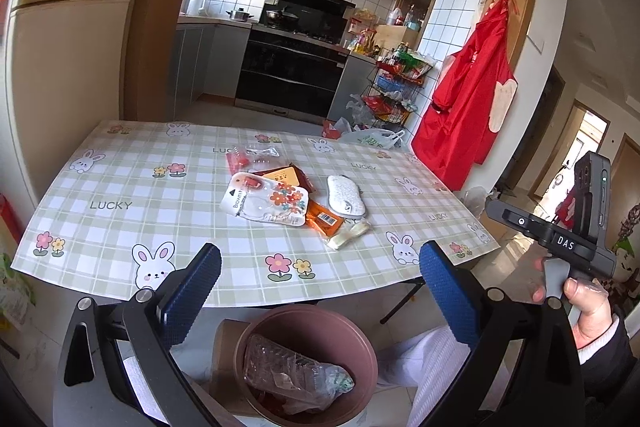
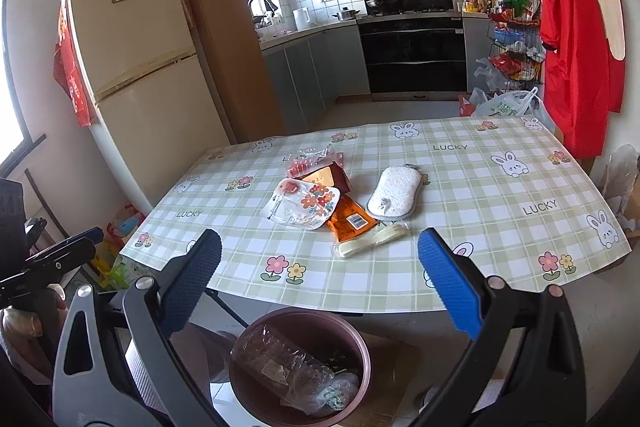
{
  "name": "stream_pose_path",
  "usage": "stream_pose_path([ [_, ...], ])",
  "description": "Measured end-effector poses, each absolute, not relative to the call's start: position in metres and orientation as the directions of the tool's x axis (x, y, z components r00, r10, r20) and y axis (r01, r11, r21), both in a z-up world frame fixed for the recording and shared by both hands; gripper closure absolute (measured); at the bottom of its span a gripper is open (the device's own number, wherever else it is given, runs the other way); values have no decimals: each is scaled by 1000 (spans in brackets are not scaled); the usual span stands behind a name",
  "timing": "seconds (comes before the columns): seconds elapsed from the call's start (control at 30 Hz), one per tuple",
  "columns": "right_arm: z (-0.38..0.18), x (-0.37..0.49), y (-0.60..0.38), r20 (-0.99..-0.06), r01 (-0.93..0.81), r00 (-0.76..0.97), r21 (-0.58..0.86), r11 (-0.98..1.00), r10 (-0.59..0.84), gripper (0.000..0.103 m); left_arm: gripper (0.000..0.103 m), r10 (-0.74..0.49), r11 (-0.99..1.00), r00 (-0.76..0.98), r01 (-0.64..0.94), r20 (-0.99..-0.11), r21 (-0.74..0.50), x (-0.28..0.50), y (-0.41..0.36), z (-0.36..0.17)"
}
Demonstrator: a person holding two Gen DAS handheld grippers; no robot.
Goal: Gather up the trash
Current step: 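Move the left gripper to the Brown hook blister pack and grasp it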
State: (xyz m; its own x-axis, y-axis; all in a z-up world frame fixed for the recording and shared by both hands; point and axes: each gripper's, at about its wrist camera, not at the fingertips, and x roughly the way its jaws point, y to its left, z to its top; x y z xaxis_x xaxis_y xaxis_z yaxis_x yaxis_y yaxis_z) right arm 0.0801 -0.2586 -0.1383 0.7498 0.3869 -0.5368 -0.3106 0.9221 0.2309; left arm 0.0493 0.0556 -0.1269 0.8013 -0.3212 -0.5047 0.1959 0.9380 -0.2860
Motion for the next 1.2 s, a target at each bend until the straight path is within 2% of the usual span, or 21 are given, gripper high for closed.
stream_pose_path([
  [0.3, -165, 106, -268, -591, -265, 724, 237, 935, 355, 6, 6, -303, 945, 762, 164, -572, -282, 93, 58, -155],
  [0.73, -223, 165, -282, -681, -212, 660, 237, 948, 318, 6, 6, -336, 941, 642, 197, -689, -276, 172, 33, -214],
  [1.07, -263, 232, -280, -729, -201, 606, 246, 948, 318, 6, 6, -328, 944, 591, 179, -737, -276, 262, 36, -249],
  [1.2, -276, 253, -274, -741, -210, 588, 249, 945, 326, 6, 25, -328, 944, 585, 197, -741, -263, 291, 31, -267],
])
